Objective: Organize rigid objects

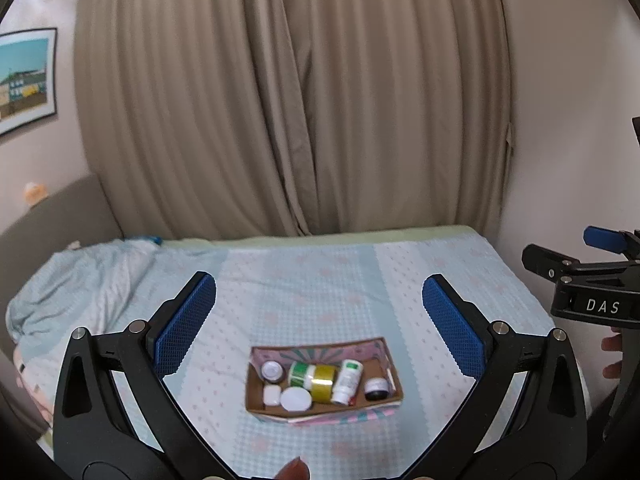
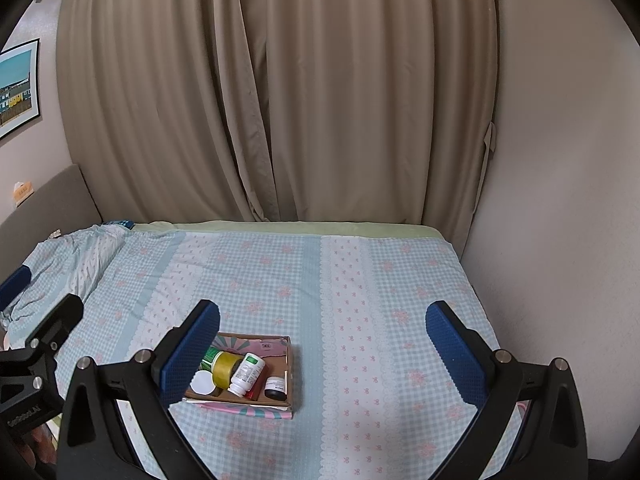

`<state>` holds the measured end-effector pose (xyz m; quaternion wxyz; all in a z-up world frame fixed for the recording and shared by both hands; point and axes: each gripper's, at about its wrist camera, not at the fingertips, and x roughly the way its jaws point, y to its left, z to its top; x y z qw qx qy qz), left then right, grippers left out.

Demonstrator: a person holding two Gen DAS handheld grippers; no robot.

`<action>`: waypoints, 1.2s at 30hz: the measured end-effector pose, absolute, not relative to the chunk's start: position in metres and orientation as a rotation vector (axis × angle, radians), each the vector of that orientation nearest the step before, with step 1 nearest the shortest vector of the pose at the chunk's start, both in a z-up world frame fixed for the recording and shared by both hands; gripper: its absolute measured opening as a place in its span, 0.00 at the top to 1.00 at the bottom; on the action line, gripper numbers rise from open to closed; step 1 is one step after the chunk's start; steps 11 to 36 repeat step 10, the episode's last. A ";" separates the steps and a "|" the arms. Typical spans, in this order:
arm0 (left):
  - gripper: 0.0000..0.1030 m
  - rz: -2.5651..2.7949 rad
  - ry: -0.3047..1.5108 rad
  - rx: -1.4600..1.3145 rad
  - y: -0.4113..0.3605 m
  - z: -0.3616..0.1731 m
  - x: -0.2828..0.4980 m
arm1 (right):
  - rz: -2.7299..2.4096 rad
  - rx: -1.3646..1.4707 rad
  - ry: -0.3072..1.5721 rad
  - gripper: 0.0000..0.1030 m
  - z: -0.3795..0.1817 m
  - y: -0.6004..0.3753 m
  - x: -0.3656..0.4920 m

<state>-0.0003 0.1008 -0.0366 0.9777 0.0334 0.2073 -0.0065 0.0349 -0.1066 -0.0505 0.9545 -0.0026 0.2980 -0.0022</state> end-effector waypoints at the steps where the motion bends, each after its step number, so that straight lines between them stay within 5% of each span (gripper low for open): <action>1: 0.00 -0.009 0.411 0.066 0.101 -0.035 -0.001 | -0.005 -0.004 0.606 0.00 -0.051 -0.106 0.035; 36: 0.00 -0.037 0.407 0.053 0.099 -0.038 0.001 | -0.010 0.007 0.616 0.00 -0.054 -0.102 0.037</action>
